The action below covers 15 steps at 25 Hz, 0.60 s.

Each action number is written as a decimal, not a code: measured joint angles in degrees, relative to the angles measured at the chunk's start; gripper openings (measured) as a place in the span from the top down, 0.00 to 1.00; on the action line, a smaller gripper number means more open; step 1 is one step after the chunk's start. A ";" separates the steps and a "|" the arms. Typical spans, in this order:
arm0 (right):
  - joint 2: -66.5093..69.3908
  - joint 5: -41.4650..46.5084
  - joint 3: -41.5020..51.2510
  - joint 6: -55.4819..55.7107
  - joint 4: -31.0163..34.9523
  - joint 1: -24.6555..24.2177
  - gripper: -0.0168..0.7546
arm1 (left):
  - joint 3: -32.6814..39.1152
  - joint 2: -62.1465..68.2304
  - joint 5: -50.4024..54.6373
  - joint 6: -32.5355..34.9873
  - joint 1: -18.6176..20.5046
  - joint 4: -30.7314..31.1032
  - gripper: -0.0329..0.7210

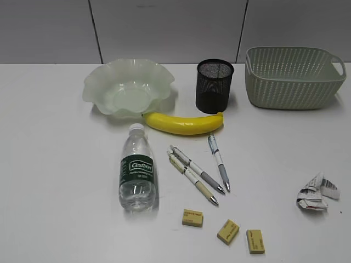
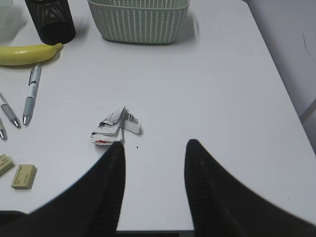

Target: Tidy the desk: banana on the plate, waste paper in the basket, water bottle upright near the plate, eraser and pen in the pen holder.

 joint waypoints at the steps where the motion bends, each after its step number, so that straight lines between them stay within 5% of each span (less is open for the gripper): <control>1: 0.00 0.00 0.00 0.00 0.00 0.00 0.55 | 0.00 0.00 0.00 0.00 0.00 0.00 0.64; 15: 0.00 0.00 0.00 0.00 0.00 0.00 0.55 | 0.00 0.00 0.00 0.00 0.00 0.00 0.64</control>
